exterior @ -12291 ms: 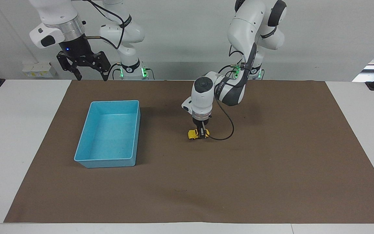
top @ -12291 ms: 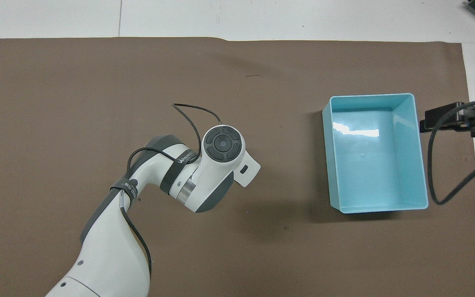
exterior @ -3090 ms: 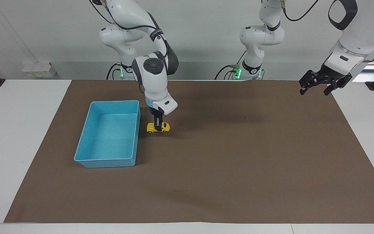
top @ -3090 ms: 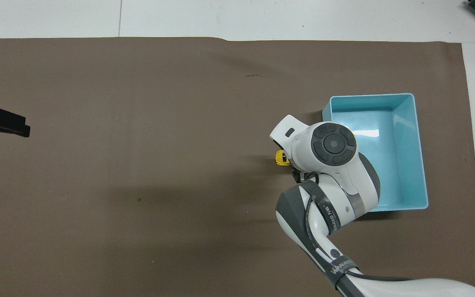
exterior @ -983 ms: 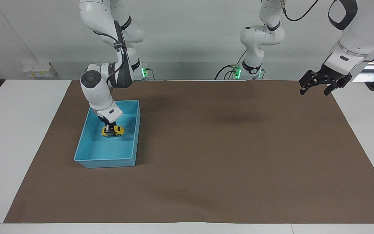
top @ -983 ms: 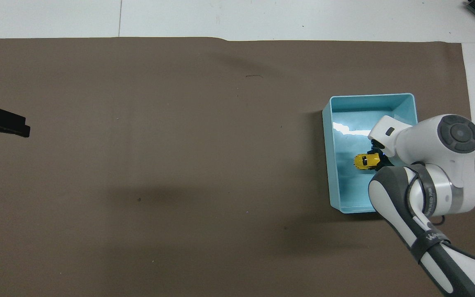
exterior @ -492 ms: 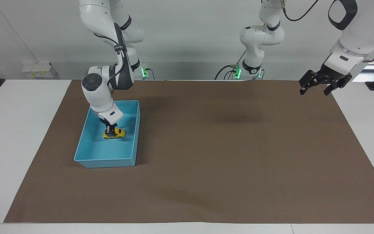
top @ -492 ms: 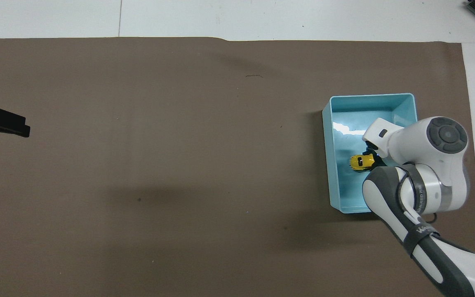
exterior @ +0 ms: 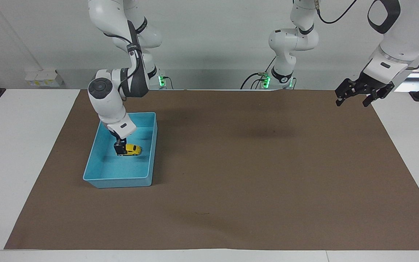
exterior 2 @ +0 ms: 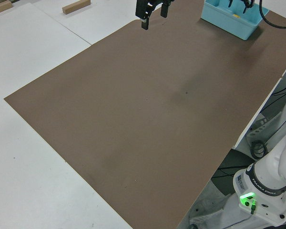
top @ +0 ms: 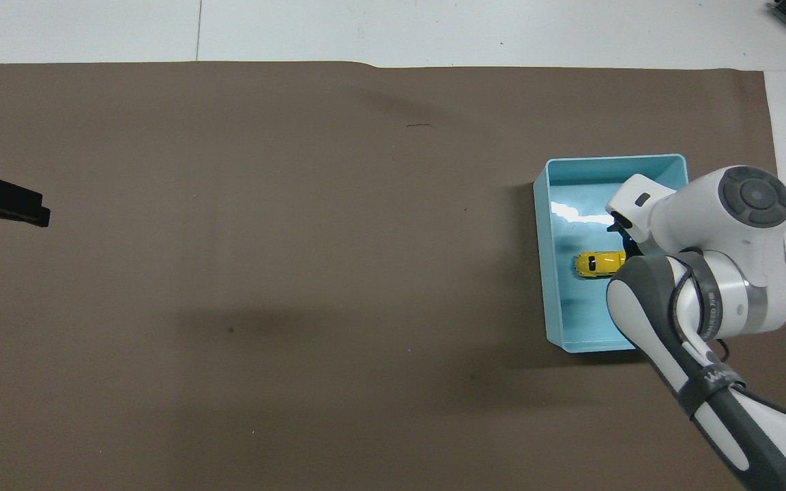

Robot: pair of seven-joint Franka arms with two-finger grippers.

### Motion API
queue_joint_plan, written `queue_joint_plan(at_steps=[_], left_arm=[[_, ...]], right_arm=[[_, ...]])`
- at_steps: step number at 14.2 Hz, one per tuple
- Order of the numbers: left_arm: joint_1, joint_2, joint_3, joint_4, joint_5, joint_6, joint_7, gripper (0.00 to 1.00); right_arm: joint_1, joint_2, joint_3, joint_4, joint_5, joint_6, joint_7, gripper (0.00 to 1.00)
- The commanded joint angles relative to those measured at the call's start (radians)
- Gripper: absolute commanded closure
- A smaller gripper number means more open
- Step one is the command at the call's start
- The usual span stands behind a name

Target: Wind up and store yellow beetle car

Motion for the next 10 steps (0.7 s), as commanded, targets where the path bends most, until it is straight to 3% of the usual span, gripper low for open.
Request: queue_joint_plan(at_steps=[1, 5, 10], left_arm=[[0.015, -0.024, -0.009, -0.026, -0.012, -0.004, 0.0, 0.0], [0.015, -0.024, -0.009, -0.026, -0.012, -0.004, 0.0, 0.0], [0.015, -0.024, -0.009, -0.026, -0.012, -0.004, 0.0, 0.0]], right_arm=[[-0.004, -0.014, 0.028, 0.104, 0.024, -0.127, 0.095, 0.0], [-0.006, -0.016, 0.029, 0.236, 0.086, -0.266, 0.268, 0.0], [-0.007, -0.074, 0.029, 0.29, 0.177, -0.305, 0.688, 0.0]])
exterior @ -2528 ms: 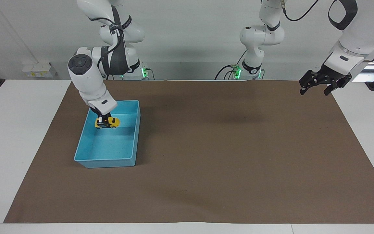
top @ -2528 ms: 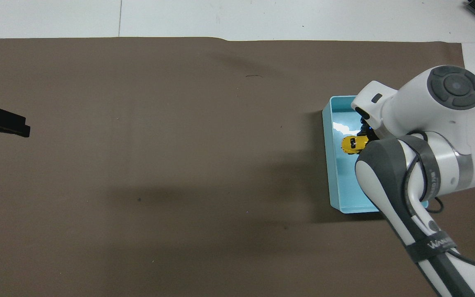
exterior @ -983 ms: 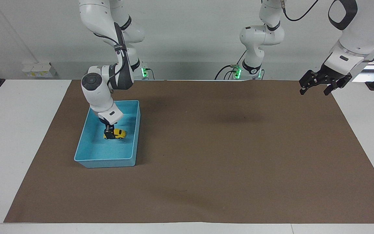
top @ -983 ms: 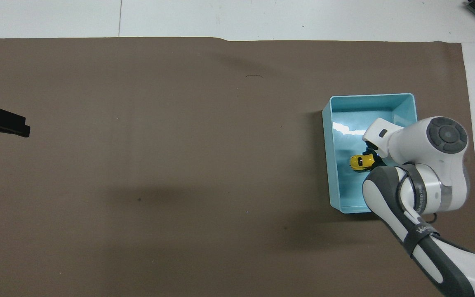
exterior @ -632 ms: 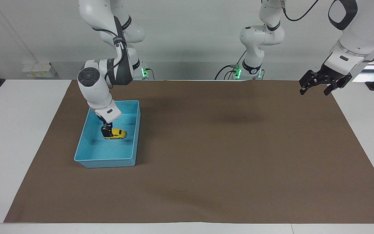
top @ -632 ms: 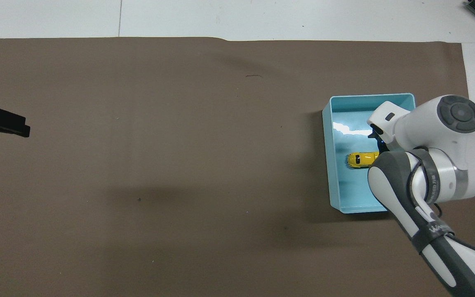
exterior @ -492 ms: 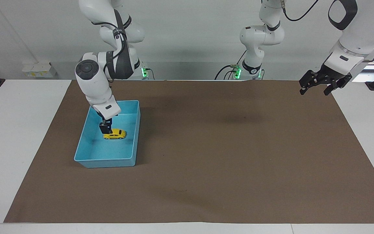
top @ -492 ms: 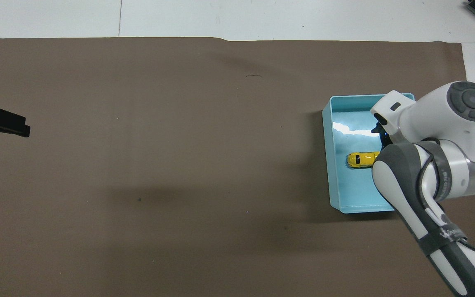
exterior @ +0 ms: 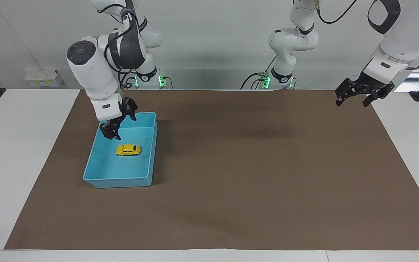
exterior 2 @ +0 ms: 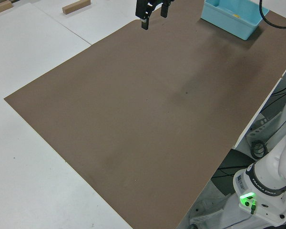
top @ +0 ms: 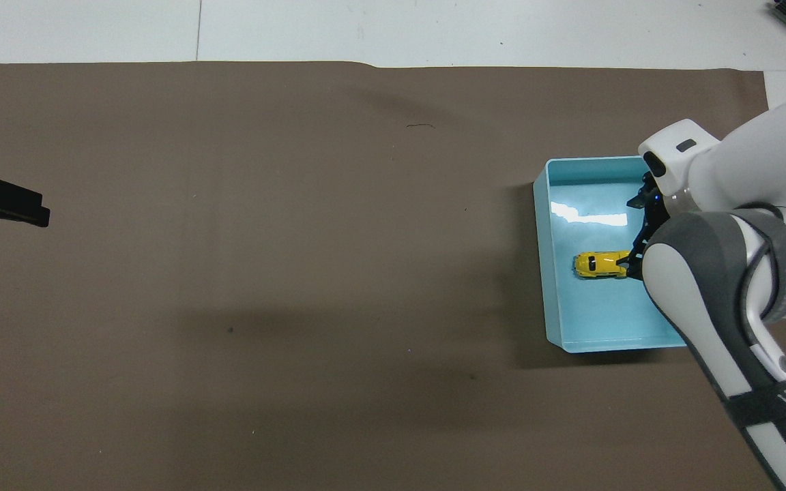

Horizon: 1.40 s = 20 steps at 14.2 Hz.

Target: Wind up and store yellow beetle car

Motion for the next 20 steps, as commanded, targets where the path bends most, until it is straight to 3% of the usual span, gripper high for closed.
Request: queue_joint_plan(at_steps=[1, 6, 12, 20], left_arm=[[0.015, -0.024, -0.009, -0.025, -0.012, -0.004, 0.0, 0.0], [0.015, -0.024, -0.009, -0.026, -0.012, -0.004, 0.0, 0.0], [0.015, -0.024, -0.009, -0.026, -0.012, -0.004, 0.0, 0.0], [0.015, -0.024, -0.009, -0.025, -0.012, -0.004, 0.0, 0.0]], right_arm=[[-0.007, -0.024, 0.002, 0.063, 0.058, -0.067, 0.229, 0.0], [-0.007, -0.024, 0.004, 0.187, 0.061, -0.15, 0.576, 0.0], [-0.01, -0.023, -0.001, 0.269, 0.133, -0.154, 0.88, 0.0], [-0.035, -0.044, -0.051, 0.274, 0.003, -0.243, 0.882, 0.0]])
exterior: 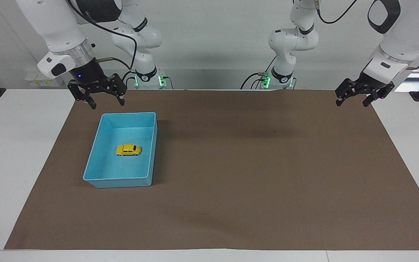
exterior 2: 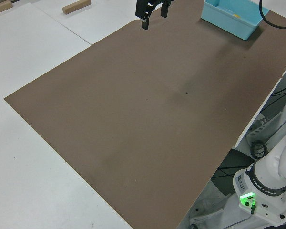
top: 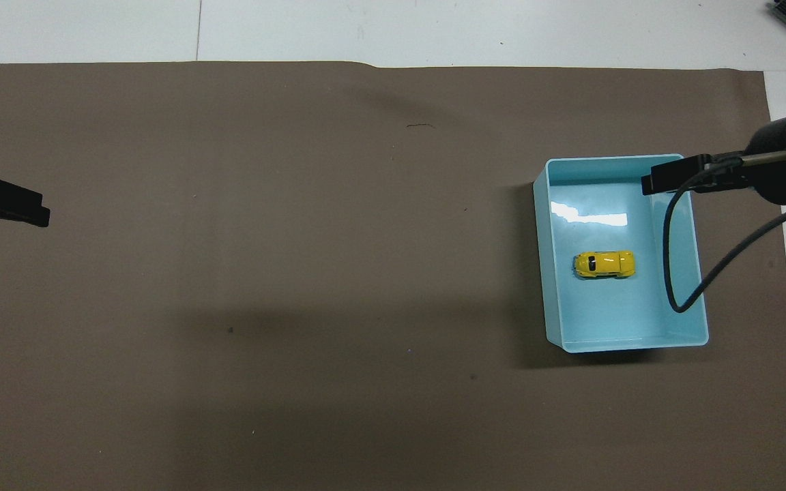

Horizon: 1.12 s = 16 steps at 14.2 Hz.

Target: Wind up and store yellow beetle car

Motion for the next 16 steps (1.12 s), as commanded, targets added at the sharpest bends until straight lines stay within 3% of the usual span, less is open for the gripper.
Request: queue_joint_plan(at_steps=[1, 9, 13, 16], left_arm=[[0.015, -0.024, -0.009, -0.026, -0.012, -0.004, 0.0, 0.0], [0.015, -0.024, -0.009, -0.025, -0.012, -0.004, 0.0, 0.0], [0.015, -0.024, -0.009, -0.026, -0.012, -0.004, 0.0, 0.0], [0.015, -0.024, -0.009, -0.026, -0.012, -0.004, 0.0, 0.0]], right_arm=[[-0.008, -0.016, 0.009, 0.017, -0.064, -0.029, 0.014, 0.0], [0.002, -0.027, 0.019, 0.018, -0.084, -0.076, 0.011, 0.0], [0.006, -0.028, 0.029, 0.067, -0.199, -0.159, -0.007, 0.0], [0.004, -0.027, 0.024, 0.067, -0.198, -0.155, -0.031, 0.0]])
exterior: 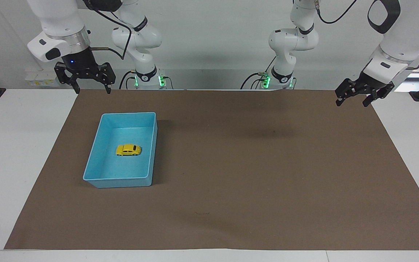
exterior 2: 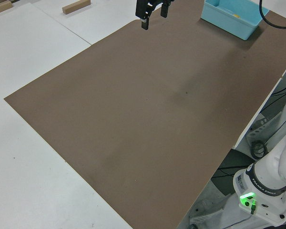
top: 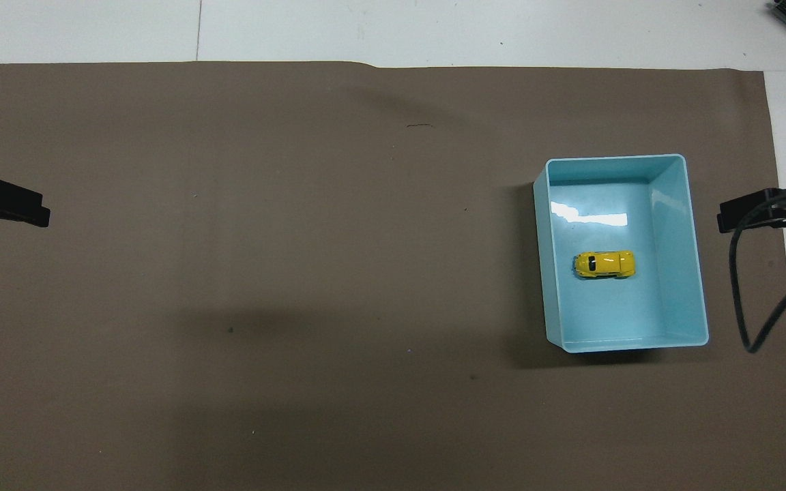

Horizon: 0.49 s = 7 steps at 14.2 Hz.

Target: Wind up and store yellow beetle car

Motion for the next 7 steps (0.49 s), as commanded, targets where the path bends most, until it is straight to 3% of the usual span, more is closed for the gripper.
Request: queue_joint_plan(at_steps=[1, 7], left_arm=[[0.015, -0.024, -0.009, -0.025, -0.012, -0.004, 0.0, 0.0], [0.006, -0.025, -0.009, -0.026, -0.012, -0.029, -0.032, 0.0]], right_arm=[[-0.003, -0.001, 0.001, 0.012, -0.022, -0.008, -0.022, 0.0], [-0.003, -0.002, -0.007, 0.012, 0.047, 0.005, -0.017, 0.0]])
